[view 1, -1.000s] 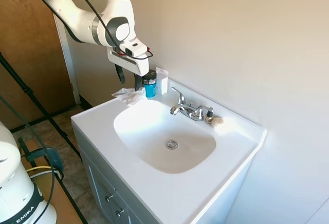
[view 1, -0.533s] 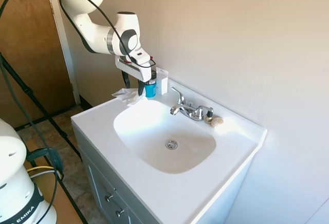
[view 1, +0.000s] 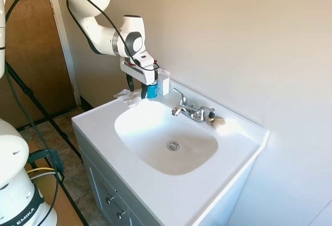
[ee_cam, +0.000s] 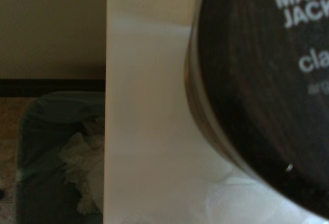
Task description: Throw the tissue in the trash bin
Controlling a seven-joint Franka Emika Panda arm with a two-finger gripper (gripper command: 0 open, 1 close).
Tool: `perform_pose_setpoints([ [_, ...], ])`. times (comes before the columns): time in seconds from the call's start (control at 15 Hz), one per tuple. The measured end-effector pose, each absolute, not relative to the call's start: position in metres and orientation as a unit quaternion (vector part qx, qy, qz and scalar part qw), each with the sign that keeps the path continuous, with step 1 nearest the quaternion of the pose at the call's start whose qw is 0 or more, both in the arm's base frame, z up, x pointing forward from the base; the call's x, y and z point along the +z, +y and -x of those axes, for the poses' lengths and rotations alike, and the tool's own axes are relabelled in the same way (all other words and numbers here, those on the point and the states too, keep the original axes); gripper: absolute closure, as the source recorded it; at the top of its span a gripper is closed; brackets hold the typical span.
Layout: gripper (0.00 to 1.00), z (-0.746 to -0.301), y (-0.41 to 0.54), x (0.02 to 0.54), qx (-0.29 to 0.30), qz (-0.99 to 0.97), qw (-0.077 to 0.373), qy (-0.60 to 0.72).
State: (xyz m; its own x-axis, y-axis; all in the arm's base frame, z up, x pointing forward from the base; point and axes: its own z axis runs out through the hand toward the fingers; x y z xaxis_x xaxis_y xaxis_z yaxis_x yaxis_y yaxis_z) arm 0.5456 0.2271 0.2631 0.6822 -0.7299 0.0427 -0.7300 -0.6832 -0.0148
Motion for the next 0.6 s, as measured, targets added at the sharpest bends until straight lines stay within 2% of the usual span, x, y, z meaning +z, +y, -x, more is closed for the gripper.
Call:
perform_pose_setpoints([
  [0.6, 1.0, -0.5447, 0.2285, 0.2641, 0.015, -0.918, 0.011, -0.396],
])
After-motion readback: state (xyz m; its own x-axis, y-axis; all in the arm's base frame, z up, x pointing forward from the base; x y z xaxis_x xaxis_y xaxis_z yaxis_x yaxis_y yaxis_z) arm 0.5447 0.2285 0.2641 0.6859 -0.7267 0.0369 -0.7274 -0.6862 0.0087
